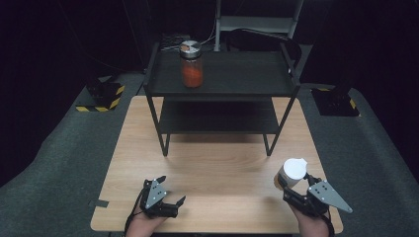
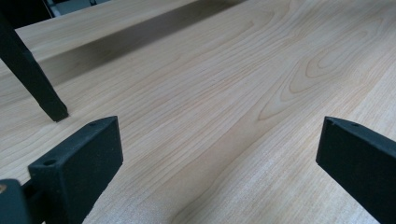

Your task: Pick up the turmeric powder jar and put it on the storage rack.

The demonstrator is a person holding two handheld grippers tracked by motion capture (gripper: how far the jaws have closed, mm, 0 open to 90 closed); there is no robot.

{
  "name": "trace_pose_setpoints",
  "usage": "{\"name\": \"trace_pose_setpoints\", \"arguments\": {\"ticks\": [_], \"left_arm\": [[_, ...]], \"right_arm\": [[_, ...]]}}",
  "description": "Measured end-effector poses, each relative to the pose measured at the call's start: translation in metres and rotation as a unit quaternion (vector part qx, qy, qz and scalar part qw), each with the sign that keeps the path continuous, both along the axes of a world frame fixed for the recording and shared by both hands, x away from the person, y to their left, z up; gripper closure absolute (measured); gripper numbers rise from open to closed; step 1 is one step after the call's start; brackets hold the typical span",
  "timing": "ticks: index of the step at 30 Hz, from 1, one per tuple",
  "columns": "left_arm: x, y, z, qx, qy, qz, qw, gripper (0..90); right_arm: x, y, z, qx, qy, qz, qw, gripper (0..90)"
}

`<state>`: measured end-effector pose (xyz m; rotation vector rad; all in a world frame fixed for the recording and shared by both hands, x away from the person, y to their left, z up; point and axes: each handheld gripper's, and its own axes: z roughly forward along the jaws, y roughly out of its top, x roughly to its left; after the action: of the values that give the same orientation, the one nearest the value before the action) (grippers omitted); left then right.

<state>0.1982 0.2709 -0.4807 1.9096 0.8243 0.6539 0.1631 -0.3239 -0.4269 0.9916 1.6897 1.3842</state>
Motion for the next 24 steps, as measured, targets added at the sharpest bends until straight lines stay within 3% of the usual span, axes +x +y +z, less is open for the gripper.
{"name": "trace_pose_setpoints", "arguments": {"ticks": [19,24], "left_arm": [[0.000,0.004,-0.002,-0.010,-0.002,-0.004,0.9999,0.7],[0.001,0.004,-0.002,-0.009,-0.002,-0.005,0.9999,0.7]], "right_arm": [[0.009,0.032,0.045,0.032,-0.012,0.040,0.9986,30.2],[0.014,0.042,0.057,0.028,-0.015,0.052,0.9982,30.1]]}}
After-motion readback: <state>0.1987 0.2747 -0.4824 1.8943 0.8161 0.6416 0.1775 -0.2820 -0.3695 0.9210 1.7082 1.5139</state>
